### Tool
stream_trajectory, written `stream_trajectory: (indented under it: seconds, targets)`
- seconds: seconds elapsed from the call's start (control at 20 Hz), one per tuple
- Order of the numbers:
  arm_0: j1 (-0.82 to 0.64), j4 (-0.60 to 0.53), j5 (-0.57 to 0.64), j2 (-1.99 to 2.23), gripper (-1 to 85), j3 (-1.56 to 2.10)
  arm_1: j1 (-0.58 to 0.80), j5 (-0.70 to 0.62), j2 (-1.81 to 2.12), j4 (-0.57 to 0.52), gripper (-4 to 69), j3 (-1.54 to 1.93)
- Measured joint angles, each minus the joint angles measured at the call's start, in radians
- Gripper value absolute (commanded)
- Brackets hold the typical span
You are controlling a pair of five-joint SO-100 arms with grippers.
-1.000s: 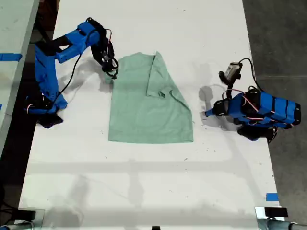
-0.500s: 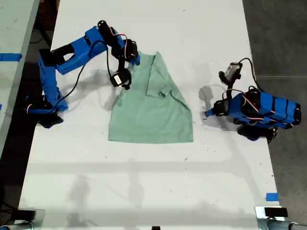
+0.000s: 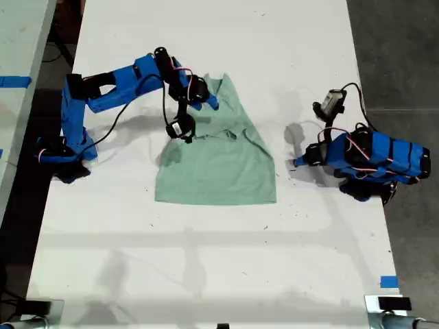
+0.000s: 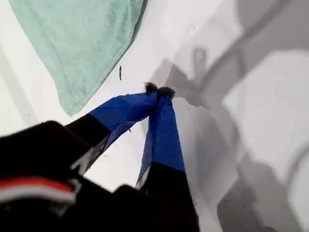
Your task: Fold t shirt
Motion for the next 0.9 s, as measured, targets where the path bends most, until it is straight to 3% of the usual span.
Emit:
stream_trajectory:
  seconds: [0.05,0.15,0.35,0.5,0.75,0.85,0.9]
  targets:
    - [-0.029,0.026,0.0,0.026,12.8,0.0,0.0,0.0,0.0,0.0,-1.5,0.0]
    - [-0.091,0.078,0.0,0.135,-0.2,0.025,0.0,0.0,0.0,0.0,-1.5,0.0]
    - [-0.12,0.101,-0.071,0.494,-0.2,0.295,0.0,0.0,0.0,0.0,-1.5,0.0]
    - [-0.06,-0.038,-0.192,0.904,-0.2,0.735,0.0,0.0,0.0,0.0,-1.5,0.0]
    - [0.138,-0.397,-0.41,1.677,-0.2,1.657,0.0,0.0,0.0,0.0,-1.5,0.0]
    - [0.15,-0.443,-0.426,1.901,-0.2,1.95,0.0,0.0,0.0,0.0,-1.5,0.0]
    - [0.147,-0.411,-0.43,2.051,-0.2,2.079,0.0,0.0,0.0,0.0,-1.5,0.0]
